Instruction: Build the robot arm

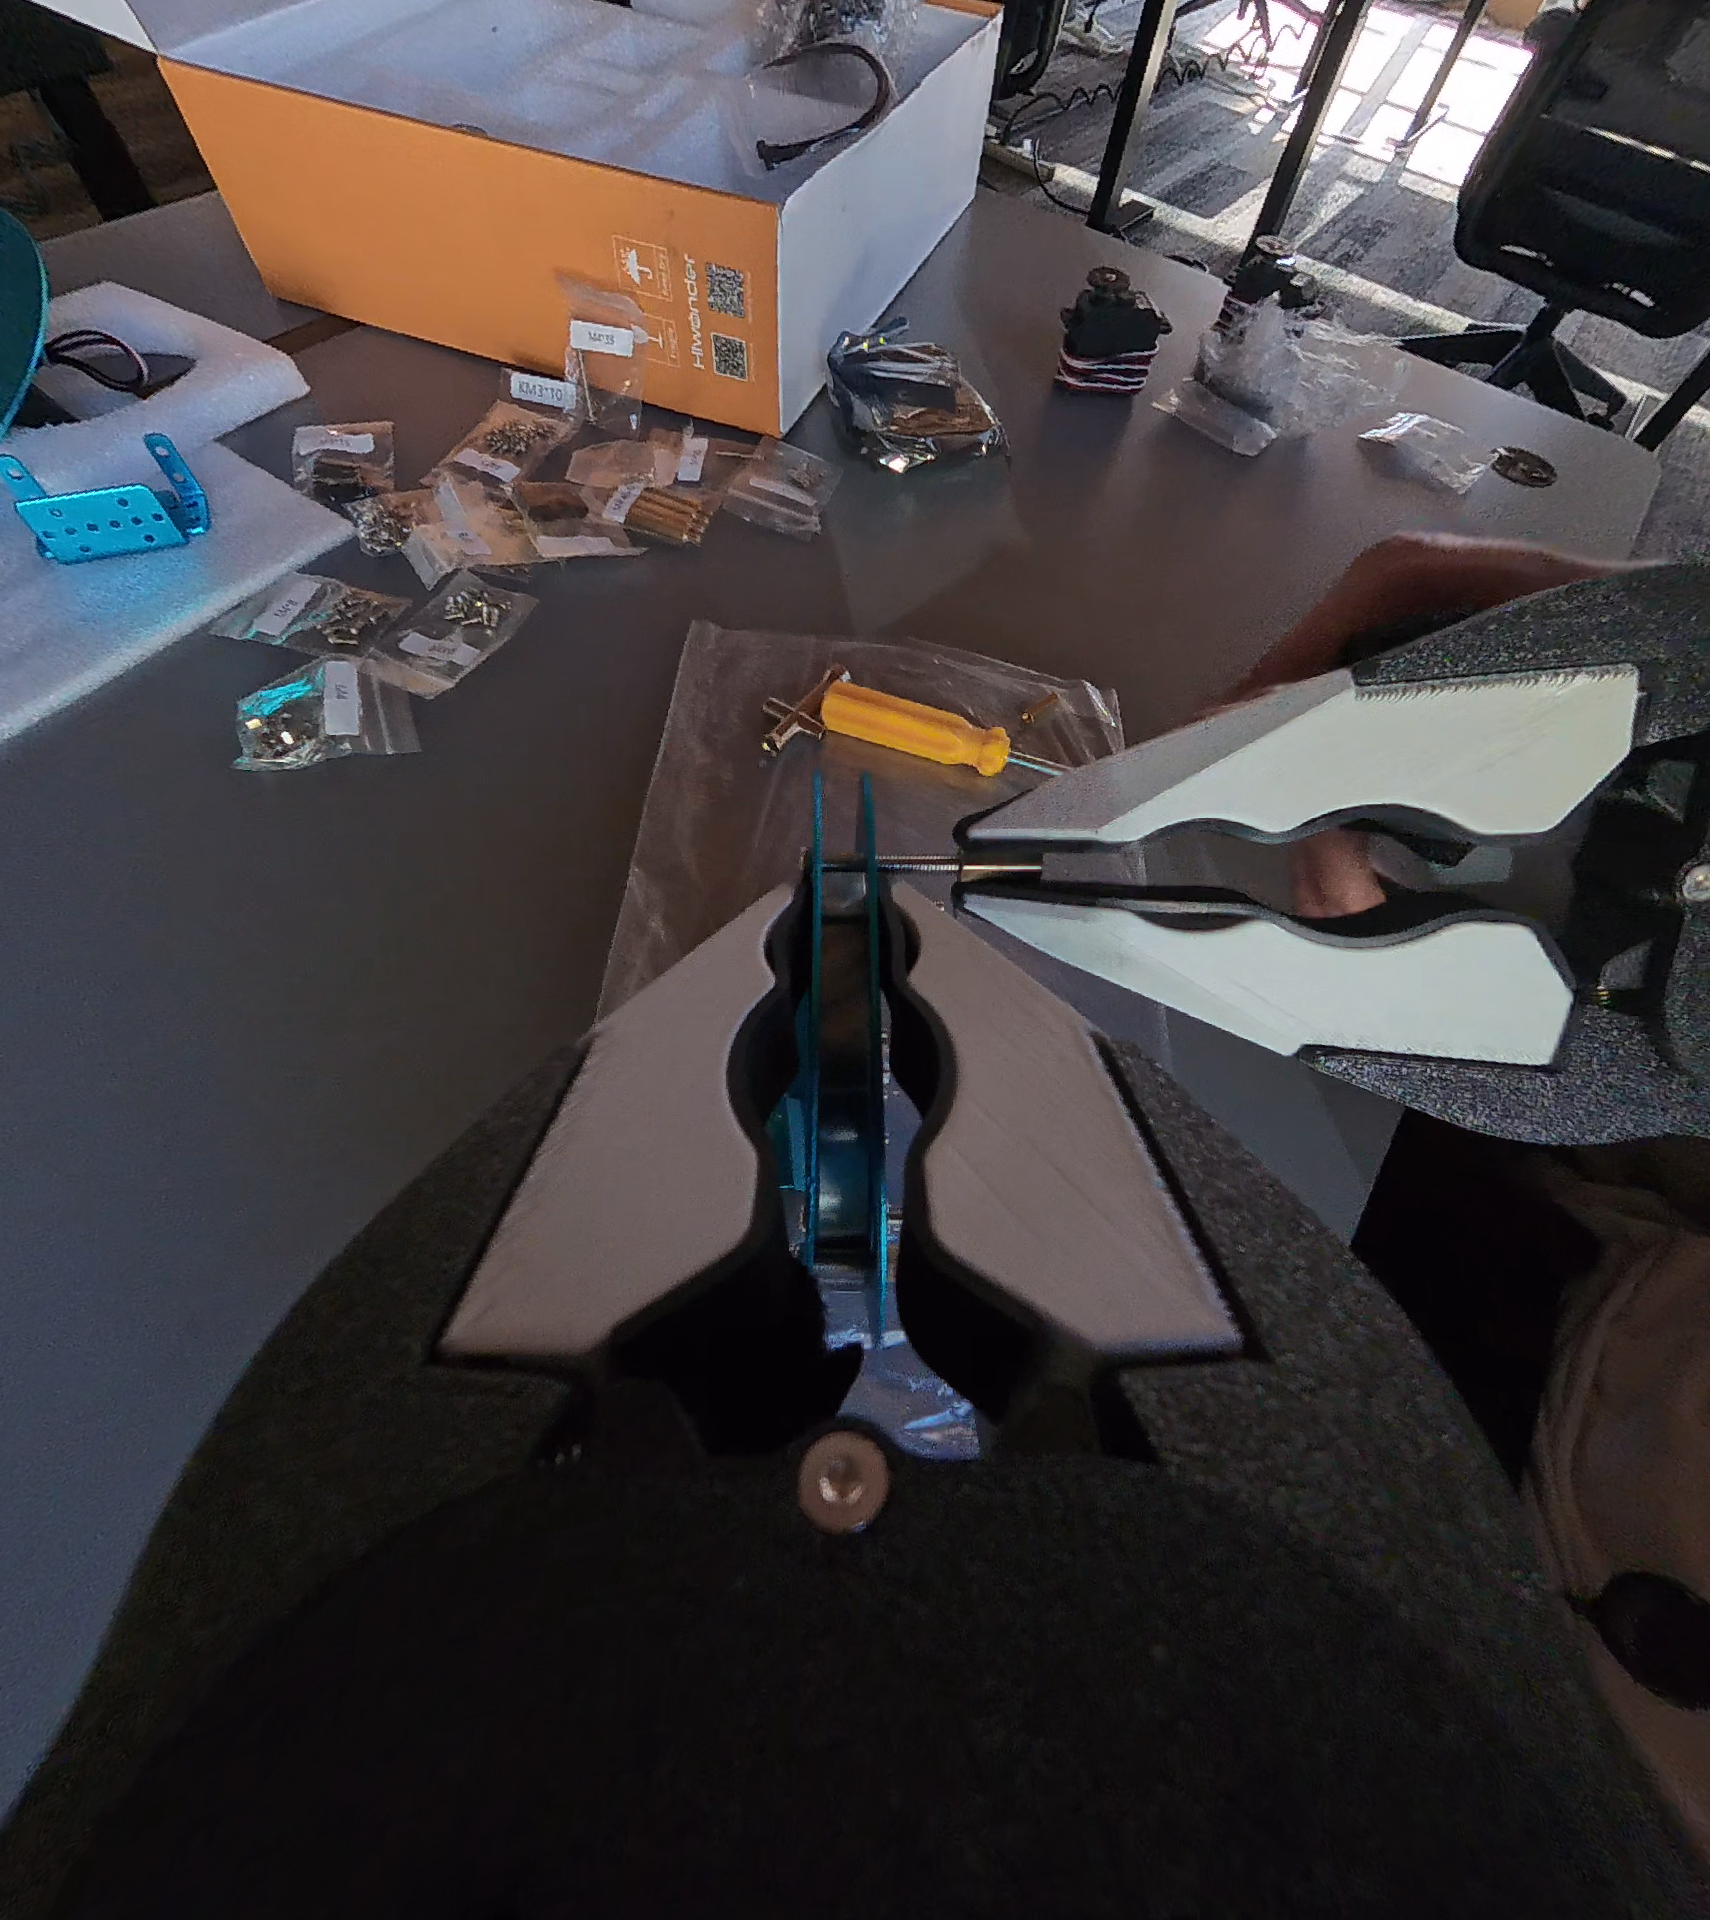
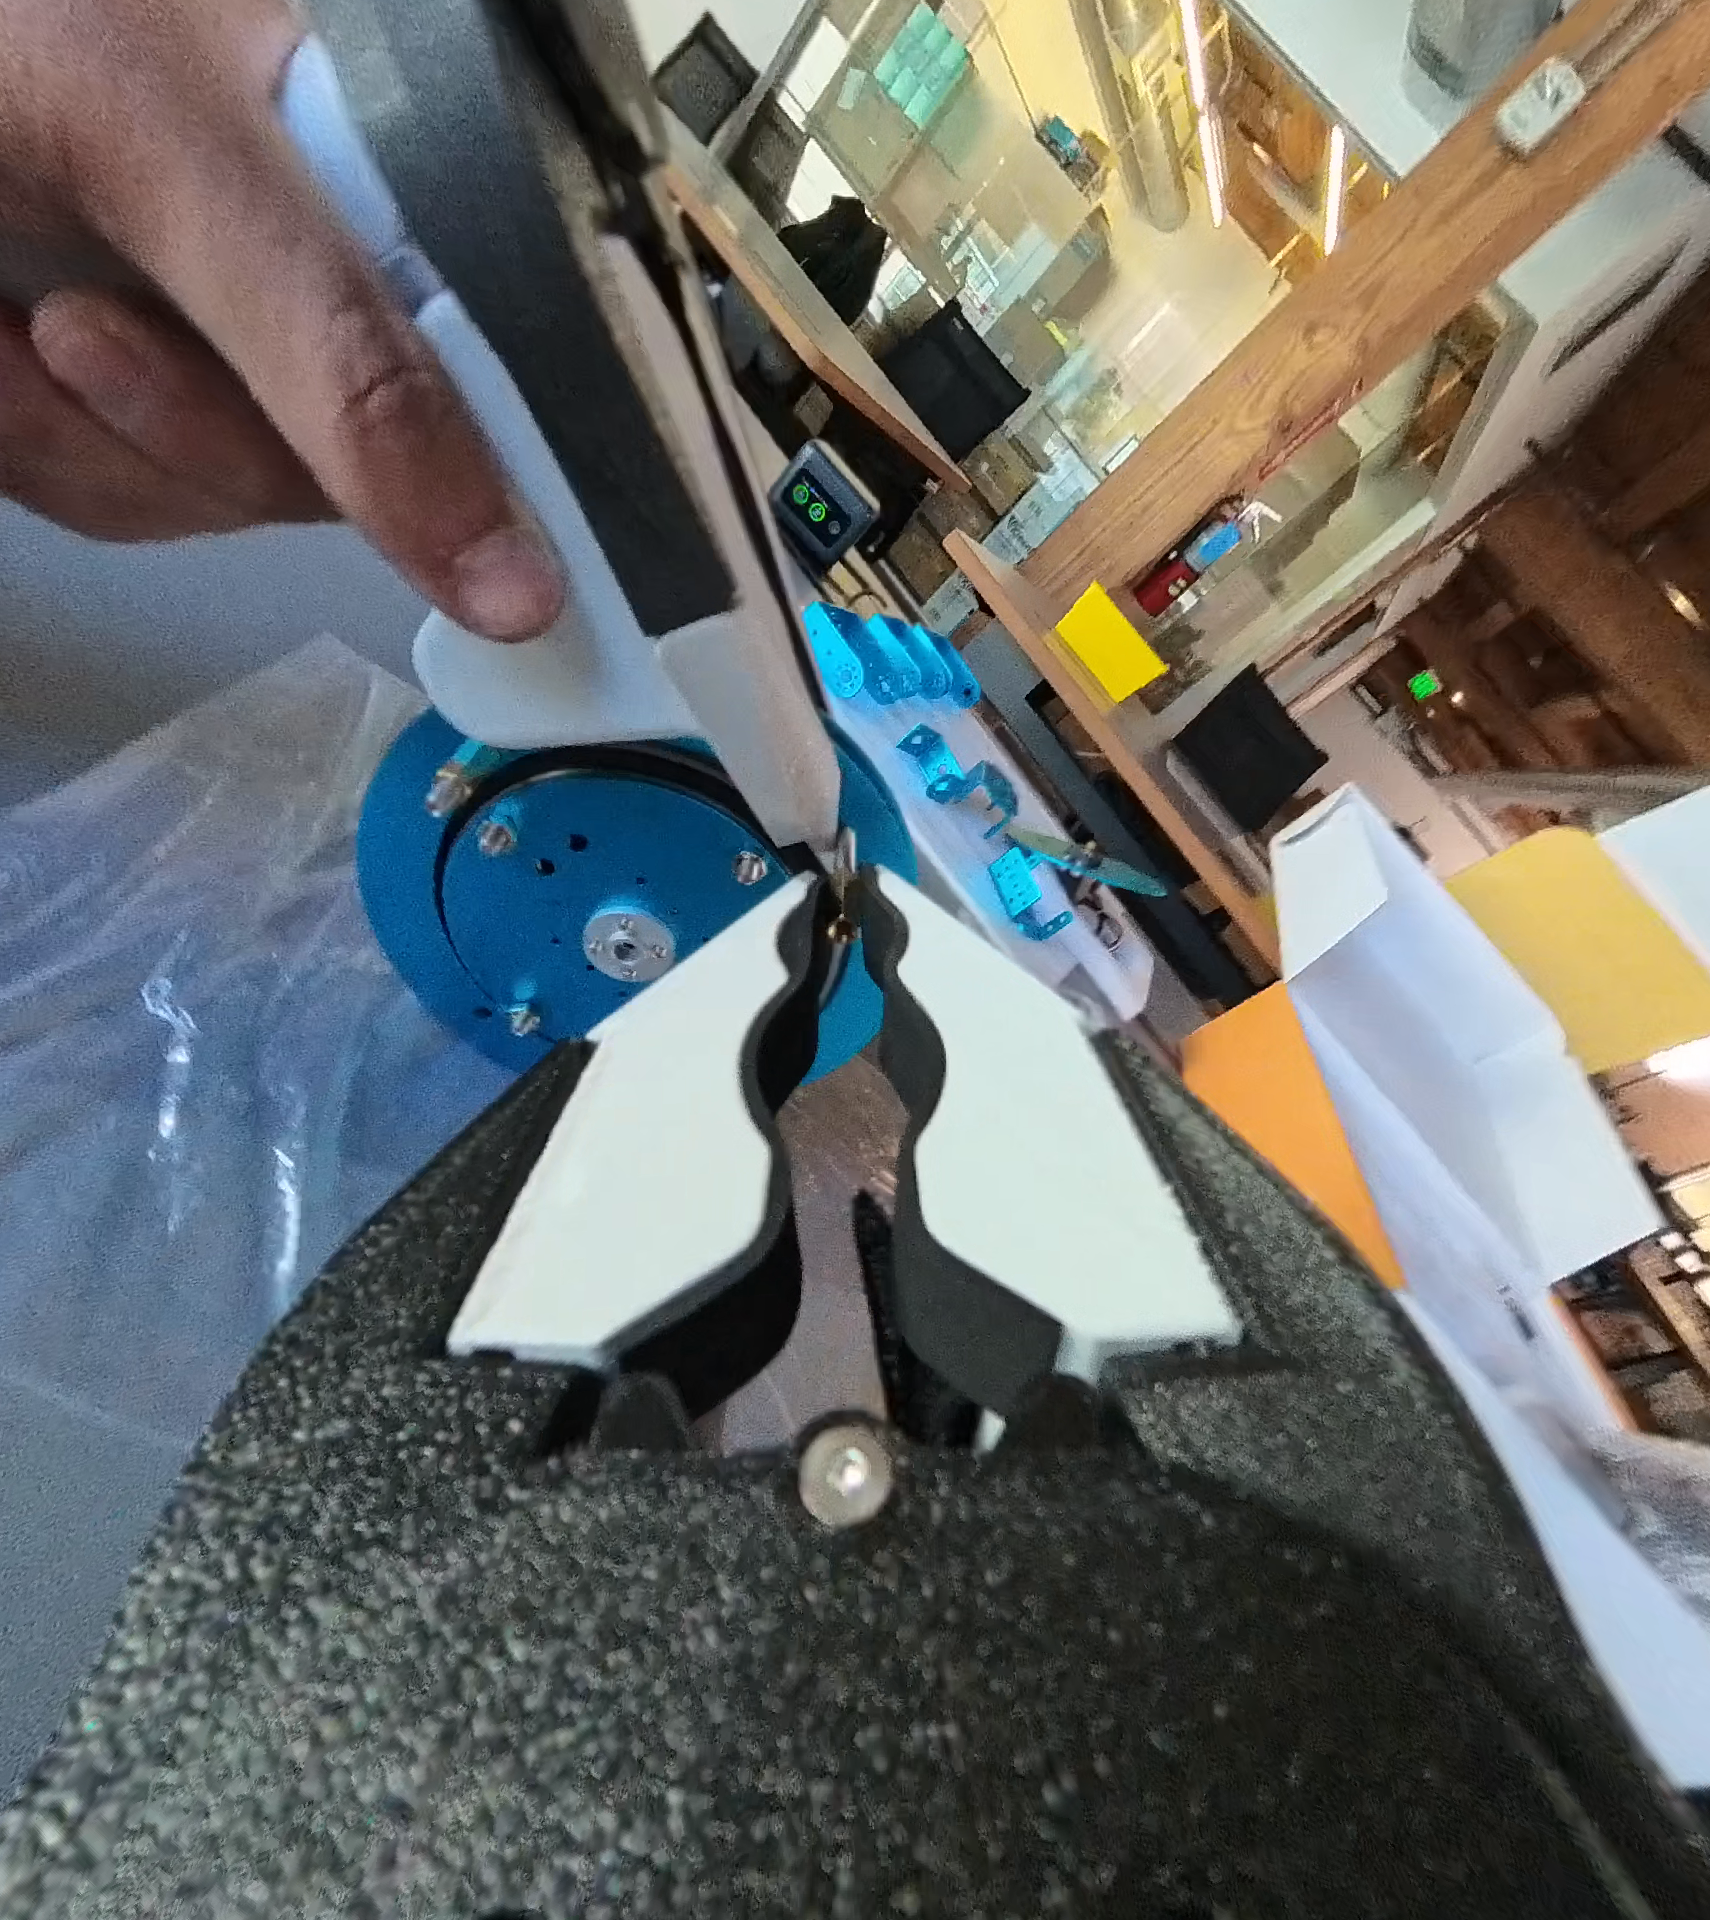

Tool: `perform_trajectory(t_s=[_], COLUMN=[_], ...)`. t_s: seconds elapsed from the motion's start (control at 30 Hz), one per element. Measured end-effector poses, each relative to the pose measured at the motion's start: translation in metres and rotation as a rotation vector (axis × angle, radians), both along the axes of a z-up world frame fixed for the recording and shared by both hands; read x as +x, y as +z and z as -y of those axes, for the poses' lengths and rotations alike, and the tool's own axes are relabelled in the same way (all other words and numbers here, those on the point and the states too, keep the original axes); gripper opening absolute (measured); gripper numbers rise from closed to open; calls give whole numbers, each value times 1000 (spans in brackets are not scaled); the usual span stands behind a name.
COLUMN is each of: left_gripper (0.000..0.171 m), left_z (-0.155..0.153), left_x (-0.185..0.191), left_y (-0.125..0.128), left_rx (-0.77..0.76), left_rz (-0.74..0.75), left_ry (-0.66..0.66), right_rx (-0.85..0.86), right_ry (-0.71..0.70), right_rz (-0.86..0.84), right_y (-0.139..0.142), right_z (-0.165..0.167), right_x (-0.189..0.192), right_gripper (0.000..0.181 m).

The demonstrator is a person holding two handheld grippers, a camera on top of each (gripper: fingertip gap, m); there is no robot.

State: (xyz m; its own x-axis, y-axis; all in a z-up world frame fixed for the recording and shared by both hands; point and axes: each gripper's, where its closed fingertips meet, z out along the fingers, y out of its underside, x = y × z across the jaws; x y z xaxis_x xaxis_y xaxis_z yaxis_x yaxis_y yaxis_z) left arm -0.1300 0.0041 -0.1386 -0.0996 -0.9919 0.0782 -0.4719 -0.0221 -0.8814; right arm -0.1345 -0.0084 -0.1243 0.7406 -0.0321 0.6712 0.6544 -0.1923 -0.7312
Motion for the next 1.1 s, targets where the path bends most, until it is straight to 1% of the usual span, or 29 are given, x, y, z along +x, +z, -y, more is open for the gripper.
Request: perform_trajectory(t_s=[0.07,0.13,0.2,0.27,0.33,0.37,0.4,0.43,0.47,0.5,0.53,0.57,0.6,0.63,0.67,0.7,0.73,0.77,0.8,0.83,0.9,0.97,1.03,1.07,1.1], left_gripper=[9,10,9,9,9,9,9,8,9,9,9,9,9,9,9,9,10,10,9,9,9,10,10,9,9], left_z=[-1,-2,-2,-2,-2,-3,-3,-2,0,1,1,1,1,1,1,0,0,0,0,1,3,4,3,2,2], left_x=[1,2,1,-1,-5,-7,-9,-11,-11,-10,-10,-9,-8,-8,-7,-7,-7,-7,-6,-6,-6,-6,-6,-5,-5], left_y=[0,0,0,1,1,1,1,1,1,1,1,1,1,1,1,1,1,1,1,1,1,1,1,1,1], left_rx=[8,37,67,87,106,108,106,102,90,83,88,95,91,82,73,65,60,54,51,51,53,67,90,92,91], left_rz=[12,26,35,41,43,46,49,51,53,54,53,49,47,49,50,49,48,46,46,45,42,40,40,42,45], left_ry=[36,74,103,119,127,130,129,121,107,97,93,90,87,84,80,76,72,68,66,63,55,53,64,64,63], right_rx=[31,72,89,104,95,85,68,53,45,46,58,48,23,-11,-26,-7,-2,7,34,27,51,33,16,5,-5], right_ry=[-11,-1,14,37,91,128,161,187,206,211,226,232,189,147,95,21,-28,-64,-112,-134,-169,-168,-154,-142,-119], right_rz=[-178,-463,-792,-1185,-1591,-1745,-1840,-1859,-1813,-1710,-1533,-1298,-1048,-782,-504,-235,-18,128,212,245,243,250,188,102,-40], right_y=[0,0,0,0,-2,-3,-3,-3,-2,0,5,8,6,2,-1,-2,-4,-6,-4,-6,-2,0,0,0,0], right_z=[0,1,1,3,3,3,2,3,5,8,11,13,14,15,16,17,17,15,13,11,10,9,6,5,5], right_x=[2,3,1,-2,-7,-10,-13,-14,-15,-14,-14,-17,-18,-19,-18,-13,-12,-12,-10,-10,-10,-11,-9,-9,-9], right_gripper=[5,5,4,4,4,4,4,5,5,6,14,26,32,42,46,36,26,22,13,13,9,5,5,5,5])
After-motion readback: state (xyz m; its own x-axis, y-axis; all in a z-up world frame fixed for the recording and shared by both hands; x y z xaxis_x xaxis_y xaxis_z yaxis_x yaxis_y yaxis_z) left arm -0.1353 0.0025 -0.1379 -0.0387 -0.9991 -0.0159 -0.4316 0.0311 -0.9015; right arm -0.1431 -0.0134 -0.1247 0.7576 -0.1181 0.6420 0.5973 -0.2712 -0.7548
